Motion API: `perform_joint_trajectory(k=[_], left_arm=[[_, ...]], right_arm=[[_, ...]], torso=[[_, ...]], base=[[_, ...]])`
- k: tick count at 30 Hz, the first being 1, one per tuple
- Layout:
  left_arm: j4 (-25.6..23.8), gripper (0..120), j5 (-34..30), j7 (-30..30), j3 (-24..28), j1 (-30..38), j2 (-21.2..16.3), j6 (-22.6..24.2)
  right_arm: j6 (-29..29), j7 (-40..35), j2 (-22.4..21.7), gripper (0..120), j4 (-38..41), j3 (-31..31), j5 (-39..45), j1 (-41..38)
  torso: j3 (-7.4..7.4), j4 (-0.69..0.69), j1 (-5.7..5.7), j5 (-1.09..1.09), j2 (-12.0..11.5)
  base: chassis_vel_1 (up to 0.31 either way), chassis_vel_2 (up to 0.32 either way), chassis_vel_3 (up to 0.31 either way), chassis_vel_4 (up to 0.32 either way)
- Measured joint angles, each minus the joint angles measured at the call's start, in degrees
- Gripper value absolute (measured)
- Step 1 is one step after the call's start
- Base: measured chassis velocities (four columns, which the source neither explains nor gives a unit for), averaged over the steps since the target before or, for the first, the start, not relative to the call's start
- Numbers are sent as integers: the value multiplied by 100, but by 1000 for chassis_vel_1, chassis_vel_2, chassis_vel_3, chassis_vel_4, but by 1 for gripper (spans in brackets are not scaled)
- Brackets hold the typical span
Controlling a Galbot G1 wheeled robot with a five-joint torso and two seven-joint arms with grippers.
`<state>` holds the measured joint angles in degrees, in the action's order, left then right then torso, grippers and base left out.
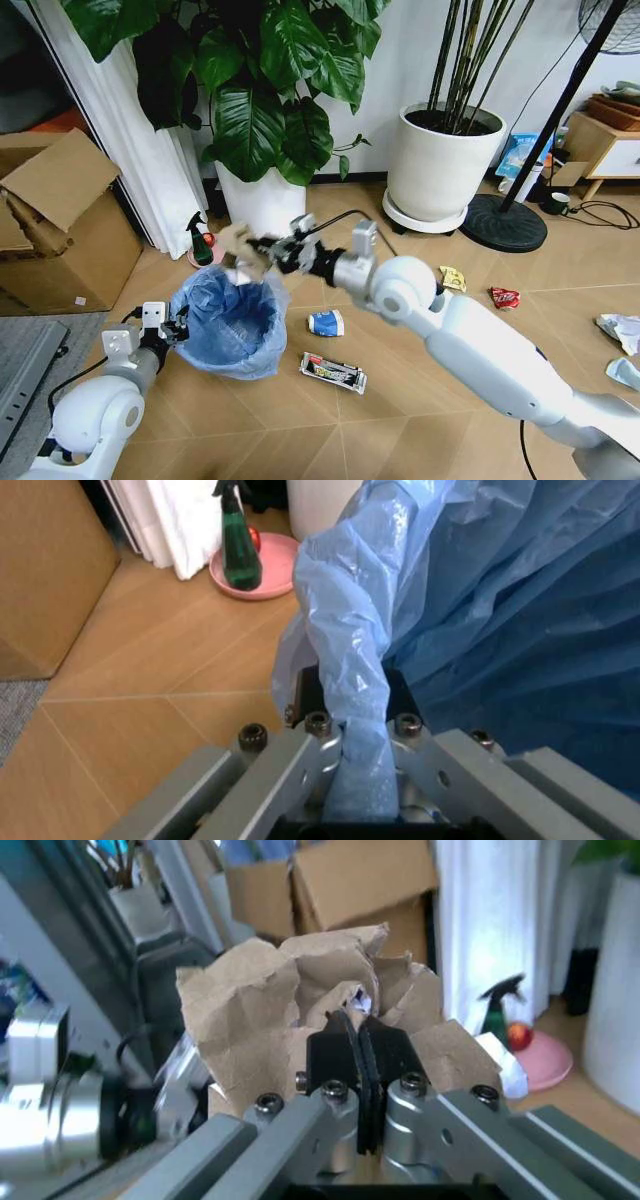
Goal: Pick up the trash bin and place the garbage on the floor into it.
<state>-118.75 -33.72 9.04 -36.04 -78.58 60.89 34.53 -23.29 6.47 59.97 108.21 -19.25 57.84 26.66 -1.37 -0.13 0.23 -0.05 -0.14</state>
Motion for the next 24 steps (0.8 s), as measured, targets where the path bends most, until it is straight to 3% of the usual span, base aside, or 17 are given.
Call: perform_joint_trajectory(k=[6, 18, 21, 24], left_arm=[[91, 0, -164, 39, 16, 108, -61, 104], [85, 0, -268, 63, 19, 150, -109, 126], [85, 0, -262, 61, 18, 150, -98, 126], [85, 0, -253, 53, 9, 150, -86, 124]], right_arm=[[-62, -44, -2, 5, -36, -232, -215, 42], [-26, -254, 304, 49, -346, -444, -432, -30], [-10, -372, 323, 65, -342, -386, -418, -54], [-8, -483, 296, 72, -288, -248, -372, -62]], torso=[[0, 0, 0, 0, 0], [0, 0, 0, 0, 0], [0, 1, 0, 0, -1], [0, 1, 0, 0, 0]], base=[[0, 0, 0, 0], [0, 0, 0, 0], [0, 0, 0, 0], [0, 0, 0, 0]])
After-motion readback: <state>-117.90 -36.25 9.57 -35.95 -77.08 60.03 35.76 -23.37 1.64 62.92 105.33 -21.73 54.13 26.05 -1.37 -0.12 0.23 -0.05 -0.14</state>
